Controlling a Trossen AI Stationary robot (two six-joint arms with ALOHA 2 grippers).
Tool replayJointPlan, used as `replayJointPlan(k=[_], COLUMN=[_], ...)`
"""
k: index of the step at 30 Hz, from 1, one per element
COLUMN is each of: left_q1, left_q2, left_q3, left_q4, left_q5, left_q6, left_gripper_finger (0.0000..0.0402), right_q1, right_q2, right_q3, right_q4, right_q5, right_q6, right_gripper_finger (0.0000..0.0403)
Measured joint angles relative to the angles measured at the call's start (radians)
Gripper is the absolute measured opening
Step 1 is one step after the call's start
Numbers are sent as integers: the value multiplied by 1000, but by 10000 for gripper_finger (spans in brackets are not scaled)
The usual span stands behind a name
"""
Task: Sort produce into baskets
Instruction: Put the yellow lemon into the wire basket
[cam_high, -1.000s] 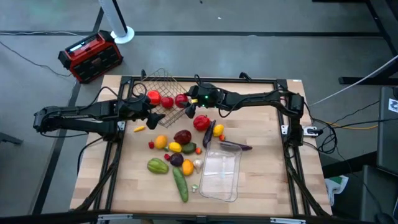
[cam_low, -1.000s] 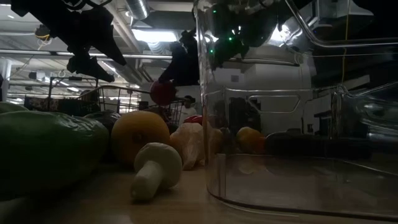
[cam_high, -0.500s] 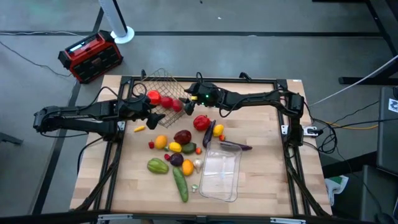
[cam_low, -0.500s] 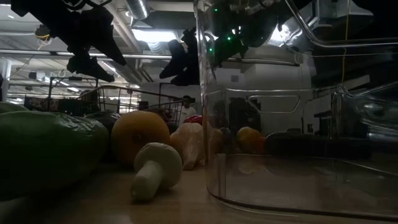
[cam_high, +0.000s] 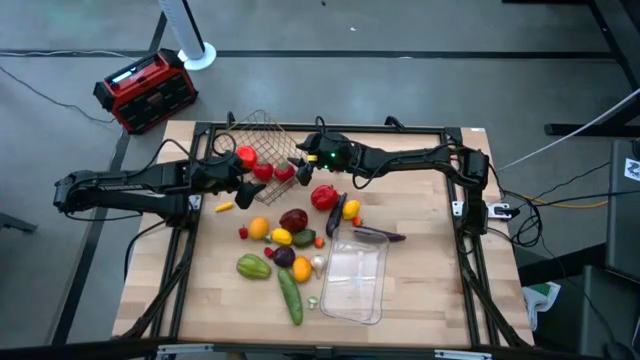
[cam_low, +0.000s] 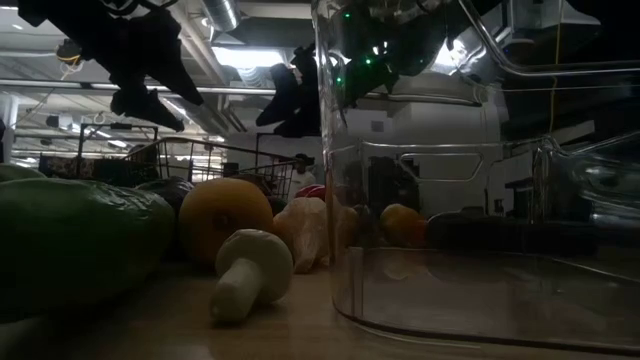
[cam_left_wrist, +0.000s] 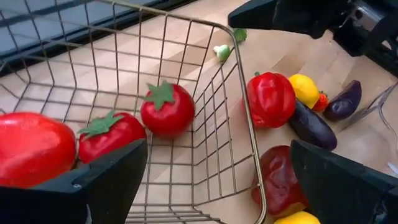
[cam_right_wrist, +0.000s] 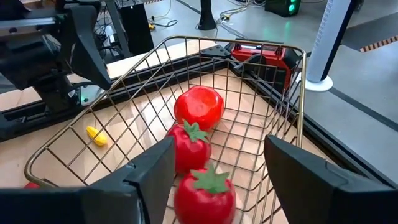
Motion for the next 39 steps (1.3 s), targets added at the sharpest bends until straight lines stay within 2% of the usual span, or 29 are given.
replayJointPlan(k=[5, 9, 15, 20, 27, 35, 39], left_q1=[0, 0, -51, -155, -293, -357, -360], left_q2=[-2, -3, -3, -1, 56, 244, 349], left_q3=[23, 88, 156, 159, 159, 159, 159], left_q4=[7, -59, -180, -299, -406, -397, -395], left_q5=[3, 65, 205, 257, 228, 165, 164], left_q6=[49, 35, -102, -298, -520, -502, -503], left_gripper_finger=[388, 388, 388, 388, 388, 388, 388], right_q1=[0, 0, 1, 1, 0, -2, 0], right_q2=[-12, -63, -188, -305, -445, -543, -591], right_q3=[0, 0, 0, 0, 0, -3, -67], right_q4=[-9, -72, -231, -416, -636, -879, -894], right_q5=[1, 1, 1, 2, 3, 2, 0], right_q6=[-105, -164, -304, -366, -387, -411, -408], right_gripper_finger=[241, 241, 241, 241, 241, 241, 241])
